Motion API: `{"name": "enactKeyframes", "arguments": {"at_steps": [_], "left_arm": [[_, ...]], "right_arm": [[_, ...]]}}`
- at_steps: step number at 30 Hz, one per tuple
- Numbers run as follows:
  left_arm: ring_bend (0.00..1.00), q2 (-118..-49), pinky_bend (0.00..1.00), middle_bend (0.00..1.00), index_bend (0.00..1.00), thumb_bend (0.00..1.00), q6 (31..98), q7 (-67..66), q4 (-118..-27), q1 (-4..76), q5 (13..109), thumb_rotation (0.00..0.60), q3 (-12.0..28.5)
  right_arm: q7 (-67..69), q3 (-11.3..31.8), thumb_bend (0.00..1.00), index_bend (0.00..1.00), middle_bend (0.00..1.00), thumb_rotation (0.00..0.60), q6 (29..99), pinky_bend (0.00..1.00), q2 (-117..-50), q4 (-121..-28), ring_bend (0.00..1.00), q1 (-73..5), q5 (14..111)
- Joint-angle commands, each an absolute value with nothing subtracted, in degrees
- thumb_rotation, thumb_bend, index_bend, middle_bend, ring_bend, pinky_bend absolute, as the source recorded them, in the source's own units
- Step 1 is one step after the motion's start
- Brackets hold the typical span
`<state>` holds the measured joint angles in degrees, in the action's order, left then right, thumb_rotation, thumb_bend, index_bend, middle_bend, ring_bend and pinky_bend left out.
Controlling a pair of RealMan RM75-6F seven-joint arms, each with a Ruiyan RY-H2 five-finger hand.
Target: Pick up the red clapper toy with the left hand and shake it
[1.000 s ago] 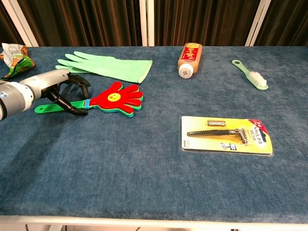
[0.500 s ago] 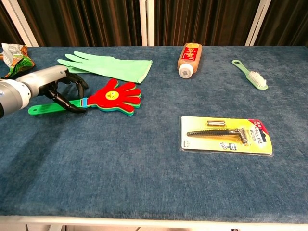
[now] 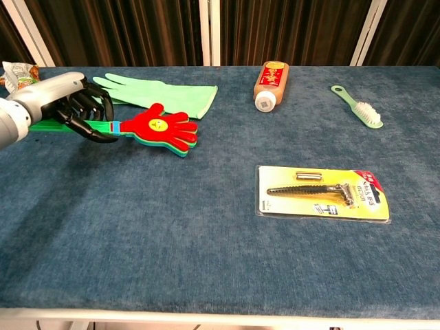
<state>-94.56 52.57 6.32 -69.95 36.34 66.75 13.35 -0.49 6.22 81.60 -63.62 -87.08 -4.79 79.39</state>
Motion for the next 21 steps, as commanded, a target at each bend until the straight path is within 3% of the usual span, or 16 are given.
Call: {"name": "enactKeyframes", "arguments": {"at_steps": [1, 7, 12, 15, 17, 21], "left_arm": [[0.86, -94.3, 1.0, 0.81, 0.58, 0.42, 52.3, 6.3, -70.0, 36.4, 66.6, 0.6, 13.1], [0.97, -94.7, 1.0, 0.95, 0.53, 0.42, 53.5, 5.8, -69.0, 36.2, 67.3, 0.6, 12.8], [1.0, -94.4, 1.0, 1.0, 0.39, 0.41, 53.2, 7.0, -69.3, 36.1, 67.3, 0.6, 12.9], [1.0, -94.6, 1.0, 1.0, 0.37, 0.36, 53.9, 8.5, -69.4, 35.8, 67.6, 0.6, 13.2], [1.0, -94.8, 1.0, 1.0, 0.46, 0.32, 54.2, 9.8, -69.2, 35.6, 68.0, 0.6, 13.2], [1.0, -94.3, 1.0, 1.0, 0.82, 0.28, 53.1, 14.0, -69.6, 35.4, 69.0, 0.6, 12.9]], "right_arm": [[-0.3, 6.1, 0.27, 0.0, 0.0, 0.6, 81.5, 0.0, -63.5, -87.0, 0.0, -4.8, 79.5], [-0.4, 6.2, 0.27, 0.0, 0.0, 0.6, 81.3, 0.0, -63.5, -87.1, 0.0, -4.9, 79.5], [-0.6, 6.2, 0.27, 0.0, 0.0, 0.6, 81.2, 0.0, -63.5, -87.1, 0.0, -5.0, 79.3], [-0.8, 6.2, 0.27, 0.0, 0.0, 0.6, 81.0, 0.0, -63.5, -87.2, 0.0, -5.0, 79.2], [-0.8, 6.1, 0.27, 0.0, 0.0, 0.6, 81.0, 0.0, -63.4, -87.3, 0.0, -5.0, 79.2], [-0.8, 6.1, 0.27, 0.0, 0.0, 0.6, 81.0, 0.0, -63.4, -87.5, 0.0, -5.0, 79.1]]}}
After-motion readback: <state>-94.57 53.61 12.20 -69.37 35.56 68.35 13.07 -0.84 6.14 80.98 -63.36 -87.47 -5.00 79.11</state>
